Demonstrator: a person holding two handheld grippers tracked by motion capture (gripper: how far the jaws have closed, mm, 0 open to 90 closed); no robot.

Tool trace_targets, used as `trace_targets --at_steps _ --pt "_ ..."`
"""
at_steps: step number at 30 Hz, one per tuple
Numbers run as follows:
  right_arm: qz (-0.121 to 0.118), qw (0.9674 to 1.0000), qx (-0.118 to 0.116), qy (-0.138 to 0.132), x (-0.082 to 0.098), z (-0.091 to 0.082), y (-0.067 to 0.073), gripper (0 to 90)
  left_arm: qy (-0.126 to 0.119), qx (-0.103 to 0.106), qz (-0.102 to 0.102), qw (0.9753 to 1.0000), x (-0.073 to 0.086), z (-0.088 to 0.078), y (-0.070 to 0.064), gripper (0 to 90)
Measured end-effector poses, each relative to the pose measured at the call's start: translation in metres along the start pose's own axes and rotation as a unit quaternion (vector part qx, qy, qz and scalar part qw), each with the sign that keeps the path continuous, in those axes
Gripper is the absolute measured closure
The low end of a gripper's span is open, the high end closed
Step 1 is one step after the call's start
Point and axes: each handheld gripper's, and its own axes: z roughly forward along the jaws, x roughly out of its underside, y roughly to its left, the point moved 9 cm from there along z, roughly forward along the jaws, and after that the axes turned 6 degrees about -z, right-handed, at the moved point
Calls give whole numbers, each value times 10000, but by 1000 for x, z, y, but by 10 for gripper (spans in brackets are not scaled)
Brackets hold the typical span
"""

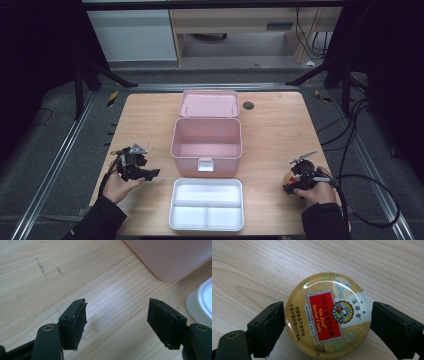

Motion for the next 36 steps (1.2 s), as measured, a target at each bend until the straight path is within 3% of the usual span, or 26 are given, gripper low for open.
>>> trace_targets --at_steps 6,13,20,30,36 --pt "35 9999 -112 49 1 3 0 198 25 26 -2 10000 1 1 1 309" --pt "-18 9998 -80 163 0 3 0 204 55 35 21 10000 2 1 1 309" --pt "-83 9999 -33 101 -3 -4 0 204 44 16 45 10000 1 0 2 309" --pt "-186 9996 -91 -205 -19 -21 4 205 87 36 92 9999 2 2 0 307" --pt "-196 9978 -169 -602 -41 -38 9 205 119 20 108 9999 3 4 -1 306"
